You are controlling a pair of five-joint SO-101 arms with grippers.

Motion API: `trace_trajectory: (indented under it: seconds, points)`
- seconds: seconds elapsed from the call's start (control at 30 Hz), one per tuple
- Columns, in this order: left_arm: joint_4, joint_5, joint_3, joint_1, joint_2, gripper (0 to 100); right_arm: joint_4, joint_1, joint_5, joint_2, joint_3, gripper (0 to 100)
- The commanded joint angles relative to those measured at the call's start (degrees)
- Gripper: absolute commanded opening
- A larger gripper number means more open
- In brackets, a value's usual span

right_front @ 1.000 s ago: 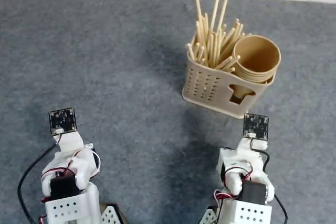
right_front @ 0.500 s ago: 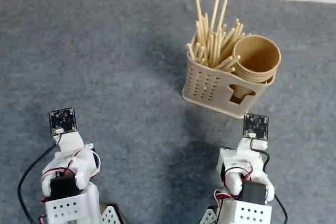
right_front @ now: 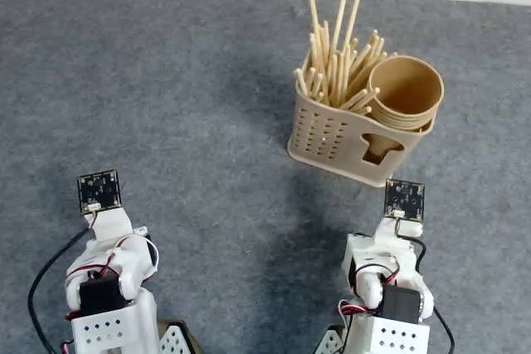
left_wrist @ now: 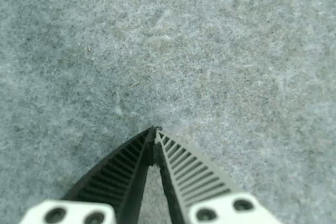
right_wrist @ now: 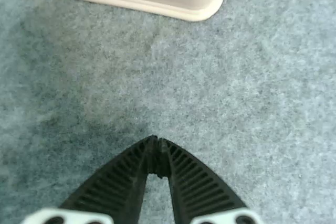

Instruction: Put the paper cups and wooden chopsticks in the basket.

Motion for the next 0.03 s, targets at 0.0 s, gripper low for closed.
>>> trace_trajectory:
  seconds: [0.0]
  points:
    - [0.09, 0.0, 1.1, 1.36, -0.66, 1, 0.13, 0.57, -0.09, -0.48, 7.52, 0.6]
